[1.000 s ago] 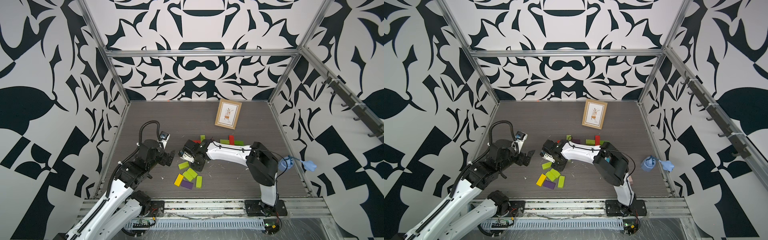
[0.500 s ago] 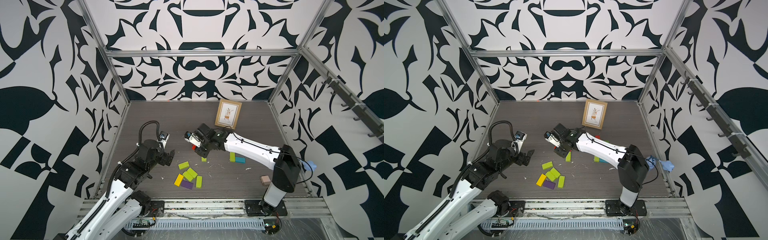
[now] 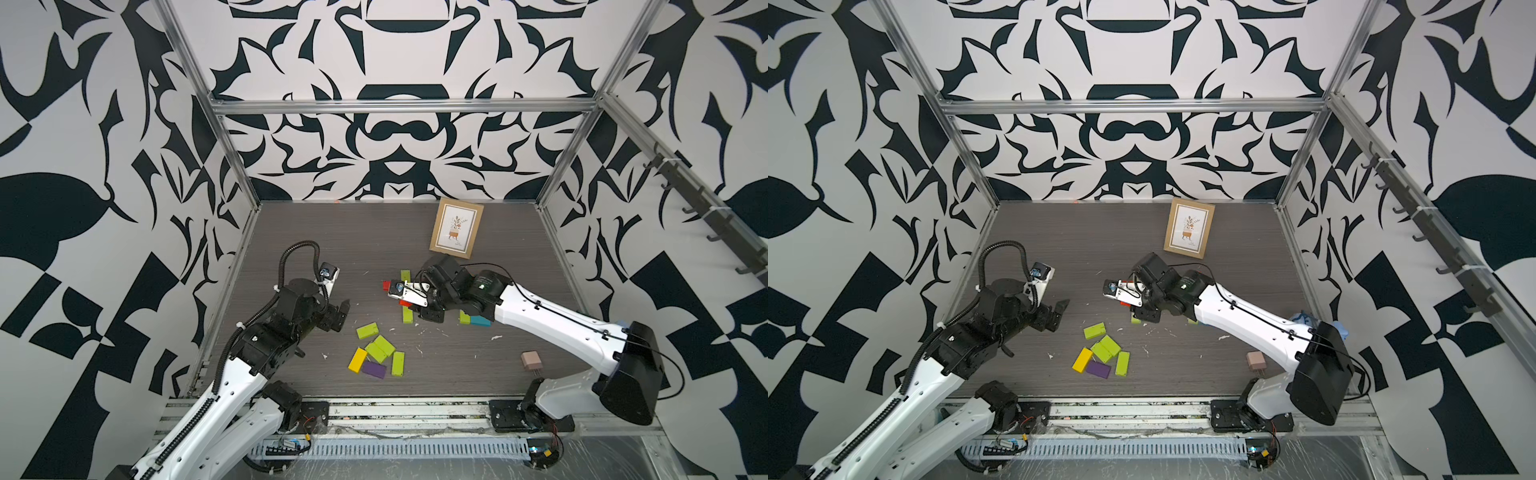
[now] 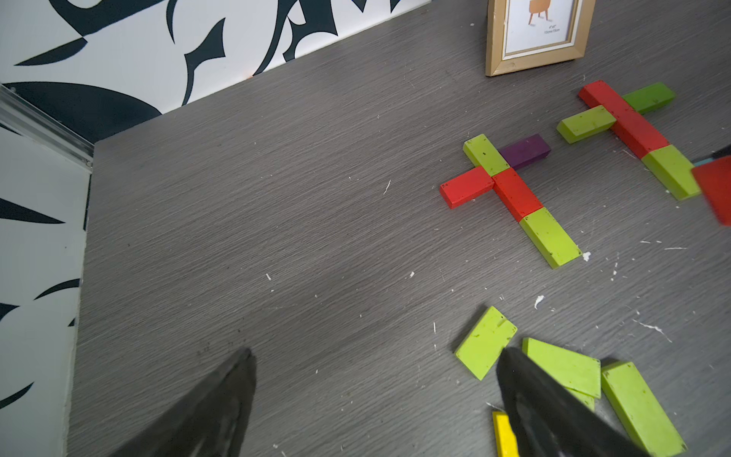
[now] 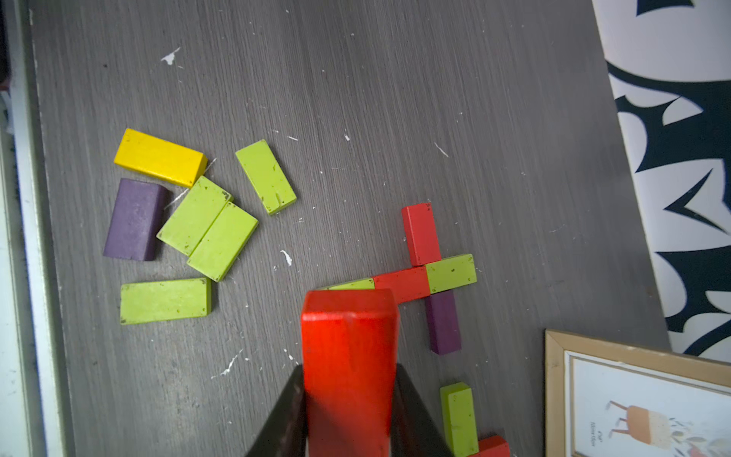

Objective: Assemble the letter t with building blocks
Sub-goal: Assemble the building block at the center of the board.

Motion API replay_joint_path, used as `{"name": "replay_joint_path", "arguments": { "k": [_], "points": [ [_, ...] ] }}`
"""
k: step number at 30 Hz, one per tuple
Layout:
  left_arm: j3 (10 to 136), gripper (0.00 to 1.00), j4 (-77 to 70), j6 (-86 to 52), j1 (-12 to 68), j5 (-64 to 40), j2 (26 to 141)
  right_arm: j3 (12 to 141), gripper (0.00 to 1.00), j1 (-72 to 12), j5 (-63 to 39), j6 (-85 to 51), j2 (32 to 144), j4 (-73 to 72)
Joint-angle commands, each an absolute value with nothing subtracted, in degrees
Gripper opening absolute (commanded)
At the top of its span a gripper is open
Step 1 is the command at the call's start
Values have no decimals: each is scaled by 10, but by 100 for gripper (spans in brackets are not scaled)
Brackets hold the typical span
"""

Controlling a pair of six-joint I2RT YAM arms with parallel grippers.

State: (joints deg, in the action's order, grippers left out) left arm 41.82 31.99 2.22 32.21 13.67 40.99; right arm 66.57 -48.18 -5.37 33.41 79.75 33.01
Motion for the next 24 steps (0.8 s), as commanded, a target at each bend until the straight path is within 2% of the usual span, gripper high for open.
{"name": "replay_joint_path", "arguments": {
  "k": [1, 6, 14, 24],
  "points": [
    [412, 99, 319, 13, 321, 126, 407, 680, 0, -438, -94, 383, 770, 331],
    [410, 99, 318, 12, 321, 122, 402, 711, 0, -392, -107, 345, 791, 331],
    [416, 99, 320, 13, 321, 107, 423, 719, 0, -366, -130, 323, 843, 340],
    [410, 99, 316, 11, 321, 105, 415, 736, 0, -304, -218, 318, 905, 378]
  ]
}}
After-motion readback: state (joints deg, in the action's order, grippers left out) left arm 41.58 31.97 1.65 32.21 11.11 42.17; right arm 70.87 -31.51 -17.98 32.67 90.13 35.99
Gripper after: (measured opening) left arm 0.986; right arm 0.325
